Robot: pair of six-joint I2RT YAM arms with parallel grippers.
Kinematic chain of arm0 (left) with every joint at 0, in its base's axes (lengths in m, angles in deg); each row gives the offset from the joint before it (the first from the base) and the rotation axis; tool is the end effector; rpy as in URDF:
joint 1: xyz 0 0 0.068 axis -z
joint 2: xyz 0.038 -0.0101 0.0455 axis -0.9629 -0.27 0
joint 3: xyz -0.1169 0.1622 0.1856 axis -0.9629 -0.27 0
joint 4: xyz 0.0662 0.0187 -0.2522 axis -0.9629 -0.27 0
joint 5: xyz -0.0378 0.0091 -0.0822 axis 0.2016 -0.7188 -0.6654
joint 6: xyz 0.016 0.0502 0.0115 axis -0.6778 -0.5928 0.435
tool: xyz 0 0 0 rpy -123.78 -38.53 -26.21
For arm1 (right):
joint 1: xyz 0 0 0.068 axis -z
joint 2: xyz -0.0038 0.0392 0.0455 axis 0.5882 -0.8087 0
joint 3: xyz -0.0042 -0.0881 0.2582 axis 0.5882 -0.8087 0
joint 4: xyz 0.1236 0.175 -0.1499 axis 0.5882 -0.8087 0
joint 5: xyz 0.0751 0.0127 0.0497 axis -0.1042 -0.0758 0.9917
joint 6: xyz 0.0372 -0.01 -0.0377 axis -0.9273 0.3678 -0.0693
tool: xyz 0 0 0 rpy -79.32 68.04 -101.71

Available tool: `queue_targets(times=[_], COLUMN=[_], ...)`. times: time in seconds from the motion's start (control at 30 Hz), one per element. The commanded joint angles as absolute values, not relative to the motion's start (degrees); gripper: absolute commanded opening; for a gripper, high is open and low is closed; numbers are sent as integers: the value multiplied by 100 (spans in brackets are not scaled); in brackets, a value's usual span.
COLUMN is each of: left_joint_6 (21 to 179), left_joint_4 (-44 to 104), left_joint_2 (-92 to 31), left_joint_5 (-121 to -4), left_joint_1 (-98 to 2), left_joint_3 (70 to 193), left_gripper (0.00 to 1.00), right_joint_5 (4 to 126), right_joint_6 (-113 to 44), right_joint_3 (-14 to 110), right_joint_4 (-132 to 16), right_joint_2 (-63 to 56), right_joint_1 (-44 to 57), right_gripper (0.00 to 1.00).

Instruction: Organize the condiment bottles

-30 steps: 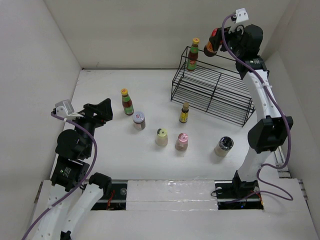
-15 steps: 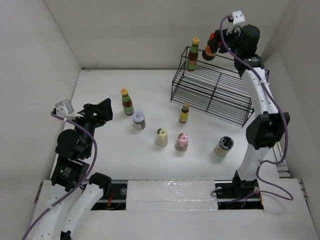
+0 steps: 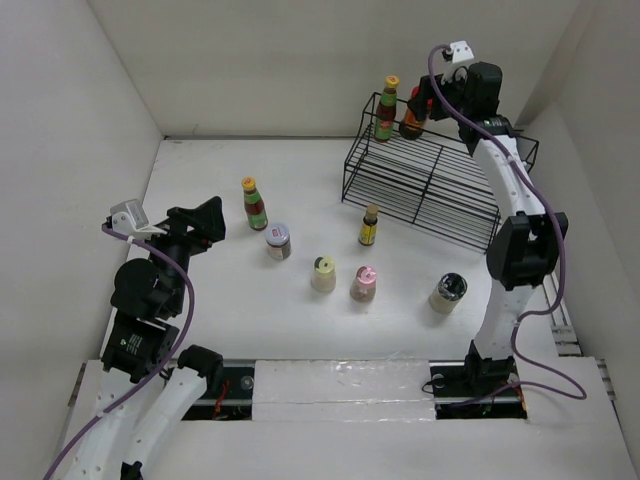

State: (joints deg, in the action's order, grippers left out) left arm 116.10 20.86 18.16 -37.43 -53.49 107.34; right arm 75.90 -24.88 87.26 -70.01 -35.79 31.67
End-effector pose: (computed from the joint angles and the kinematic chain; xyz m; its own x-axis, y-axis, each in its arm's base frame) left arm 0.0912 -0.0236 0.4050 0.1738 -0.5392 -0.8241 0.1776 0.8403 -0.5123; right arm 0.4733 0.0475 0.3998 -0.1724 -0.0627 -0.9830 -0.3913 0.9202 0.0100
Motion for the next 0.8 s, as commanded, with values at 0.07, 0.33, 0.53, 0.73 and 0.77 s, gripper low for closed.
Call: queue_targets(times=[0.07, 0.33, 0.53, 0.73, 0.77], left_joint_6=[11584, 11584, 11584, 11584, 11584], left_joint_4=[2361, 2361, 2361, 2361, 2361], left_joint_2=[1779, 1779, 1779, 1779, 1779], left_joint_5=[-3792, -3792, -3792, -3792, -3792], left_joint_1=[-5377, -5377, -5377, -5377, -5377], left_joint_3=[10702, 10702, 10702, 10702, 10702], left_gripper=[80, 80, 80, 80, 80], right_joint_5=[7634, 7389, 7335, 7282, 7282], right_joint_6=[-2471, -2409, -2356, -2356, -2356], right_joint_3=[8868, 9043, 9096, 8535, 8307], right_joint_4=[-6352, -6729, -6730, -6160, -6019], right_joint_2=[-3529, -3784, -3573, -2574, -2379], right_joint_1=[3146, 3093, 3093, 2979, 2979], right_gripper=[55, 78, 93, 96, 96])
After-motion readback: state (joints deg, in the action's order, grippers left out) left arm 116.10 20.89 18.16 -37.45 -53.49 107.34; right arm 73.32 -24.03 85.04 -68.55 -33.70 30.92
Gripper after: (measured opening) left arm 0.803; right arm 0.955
